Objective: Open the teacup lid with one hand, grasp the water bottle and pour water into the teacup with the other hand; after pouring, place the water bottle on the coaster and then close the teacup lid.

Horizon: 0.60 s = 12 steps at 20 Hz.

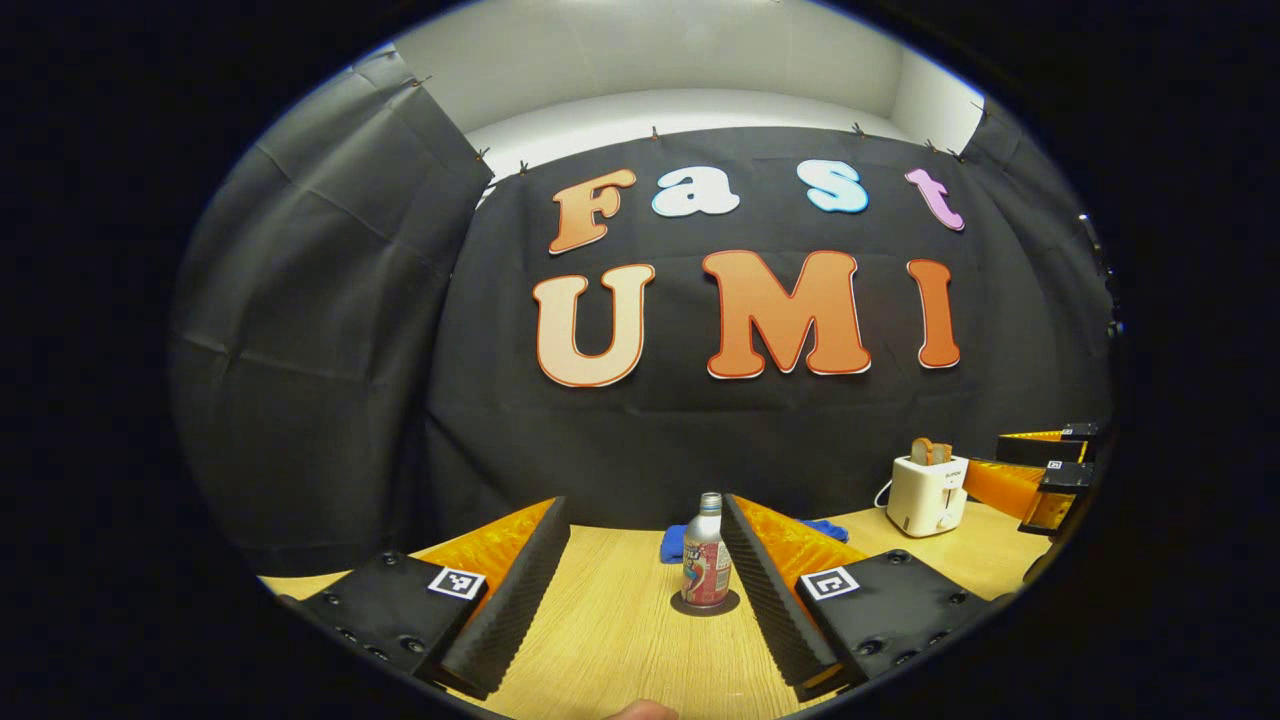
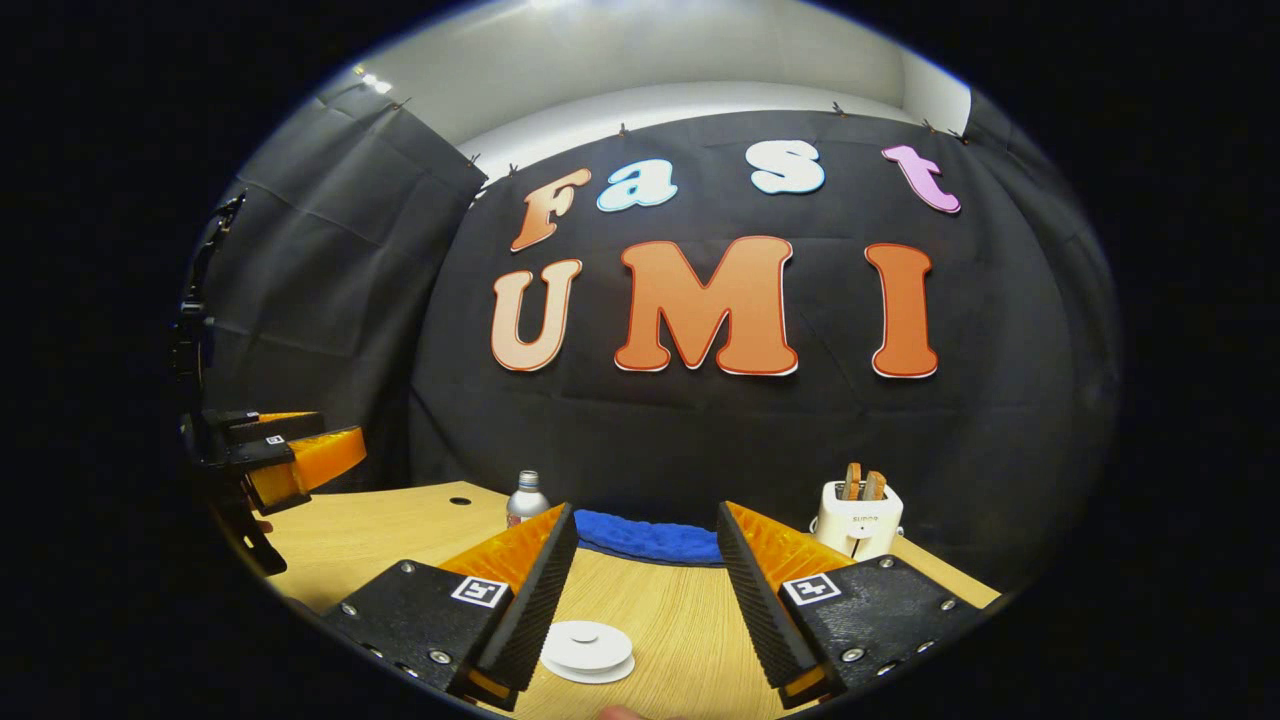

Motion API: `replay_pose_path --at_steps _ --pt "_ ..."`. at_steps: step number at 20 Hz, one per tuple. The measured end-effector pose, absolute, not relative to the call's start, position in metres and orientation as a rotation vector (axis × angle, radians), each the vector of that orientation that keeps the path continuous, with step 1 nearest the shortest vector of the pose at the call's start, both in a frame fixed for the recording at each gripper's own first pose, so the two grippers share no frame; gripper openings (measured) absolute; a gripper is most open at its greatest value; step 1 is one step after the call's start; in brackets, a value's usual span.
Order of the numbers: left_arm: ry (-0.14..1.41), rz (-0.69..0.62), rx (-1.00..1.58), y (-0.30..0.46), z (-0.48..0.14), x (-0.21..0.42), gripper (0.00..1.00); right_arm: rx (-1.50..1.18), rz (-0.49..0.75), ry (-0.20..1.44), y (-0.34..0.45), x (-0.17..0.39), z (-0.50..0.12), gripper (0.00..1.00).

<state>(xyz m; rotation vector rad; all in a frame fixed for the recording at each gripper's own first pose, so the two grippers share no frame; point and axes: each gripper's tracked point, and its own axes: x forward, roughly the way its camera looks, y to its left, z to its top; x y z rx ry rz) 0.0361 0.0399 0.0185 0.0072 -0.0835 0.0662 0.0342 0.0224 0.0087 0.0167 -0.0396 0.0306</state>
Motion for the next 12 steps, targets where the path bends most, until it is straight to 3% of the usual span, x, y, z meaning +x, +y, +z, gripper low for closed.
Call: replay_pose_path --at_steps 12 --pt "-0.086 0.039 -0.019 0.026 0.025 0.041 0.96 0.007 0.022 -0.028 0.01 0.028 0.007 0.84"
